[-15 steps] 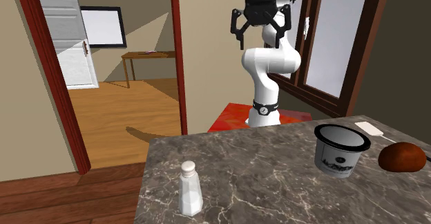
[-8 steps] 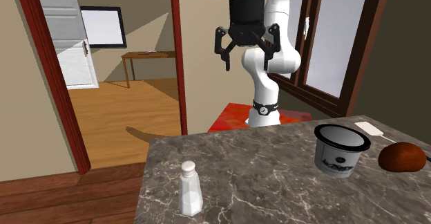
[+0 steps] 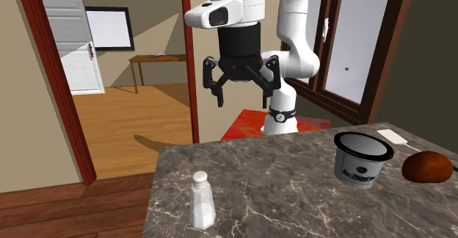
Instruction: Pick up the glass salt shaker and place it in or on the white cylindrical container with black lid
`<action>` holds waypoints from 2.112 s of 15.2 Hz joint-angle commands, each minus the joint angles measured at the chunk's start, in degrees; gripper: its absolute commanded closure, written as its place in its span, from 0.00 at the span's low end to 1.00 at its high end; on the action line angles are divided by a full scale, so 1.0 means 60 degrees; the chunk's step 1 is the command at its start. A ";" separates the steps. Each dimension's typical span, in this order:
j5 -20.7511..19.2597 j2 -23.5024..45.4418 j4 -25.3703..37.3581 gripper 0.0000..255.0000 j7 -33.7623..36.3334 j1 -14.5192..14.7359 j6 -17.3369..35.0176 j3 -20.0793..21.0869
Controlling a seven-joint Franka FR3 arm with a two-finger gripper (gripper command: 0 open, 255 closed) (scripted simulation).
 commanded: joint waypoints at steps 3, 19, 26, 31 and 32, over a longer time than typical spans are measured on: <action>0.0016 0.1590 0.1245 0.00 -0.0152 -0.0071 0.0202 -0.0064; 0.0093 0.5520 0.4577 0.00 -0.0432 -0.0335 0.0486 -0.0120; 0.0094 0.5530 0.4389 0.00 -0.0432 -0.0335 0.0684 -0.0119; 0.0094 0.5530 0.4391 1.00 -0.0432 -0.0335 0.0682 -0.0119; 0.0094 0.5528 0.4389 1.00 -0.0435 -0.0337 0.0682 -0.0120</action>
